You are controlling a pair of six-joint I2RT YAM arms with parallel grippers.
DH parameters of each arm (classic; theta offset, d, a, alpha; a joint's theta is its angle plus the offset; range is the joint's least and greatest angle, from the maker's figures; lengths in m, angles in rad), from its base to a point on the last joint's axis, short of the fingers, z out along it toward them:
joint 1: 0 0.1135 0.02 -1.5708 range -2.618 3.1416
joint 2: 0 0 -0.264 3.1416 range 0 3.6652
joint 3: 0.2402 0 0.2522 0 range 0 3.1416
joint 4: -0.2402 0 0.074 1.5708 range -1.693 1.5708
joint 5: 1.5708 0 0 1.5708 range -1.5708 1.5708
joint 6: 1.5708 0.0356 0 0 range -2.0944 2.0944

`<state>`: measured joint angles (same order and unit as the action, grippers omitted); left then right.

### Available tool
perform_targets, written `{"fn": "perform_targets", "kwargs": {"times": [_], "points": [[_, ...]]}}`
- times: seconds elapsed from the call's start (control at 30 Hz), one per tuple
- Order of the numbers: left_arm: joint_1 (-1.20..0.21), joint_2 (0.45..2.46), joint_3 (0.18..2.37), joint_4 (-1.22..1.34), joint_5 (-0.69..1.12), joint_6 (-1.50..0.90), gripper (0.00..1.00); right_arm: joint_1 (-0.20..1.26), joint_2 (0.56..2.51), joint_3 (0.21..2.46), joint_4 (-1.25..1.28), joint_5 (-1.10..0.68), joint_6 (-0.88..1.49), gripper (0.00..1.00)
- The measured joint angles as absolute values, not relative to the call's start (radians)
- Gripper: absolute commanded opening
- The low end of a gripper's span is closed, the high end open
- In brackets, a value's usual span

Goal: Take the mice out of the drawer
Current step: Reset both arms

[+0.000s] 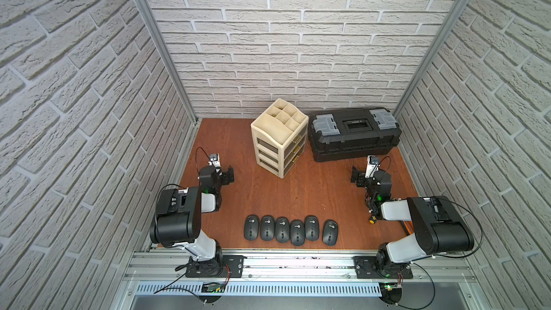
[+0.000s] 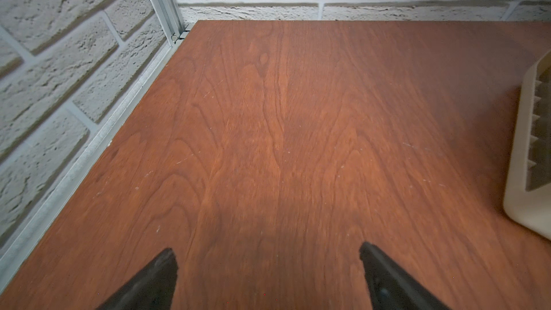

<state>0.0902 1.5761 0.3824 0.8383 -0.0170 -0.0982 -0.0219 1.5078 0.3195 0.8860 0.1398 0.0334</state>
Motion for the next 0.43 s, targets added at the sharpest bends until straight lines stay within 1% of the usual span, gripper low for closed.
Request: {"fn": "perform_targets", "kwargs": {"times": [0.13,0.43], "points": [[0.090,1.576,0.382,0.839,-0.017,-0.098,0.98,-0.009,1.511,0.379,0.846,0.146,0.026,1.00],[0.090,1.576,0.382,0.838,-0.017,-0.098,0.98,-0.002,1.515,0.389,0.816,0.146,0.018,0.99]]}}
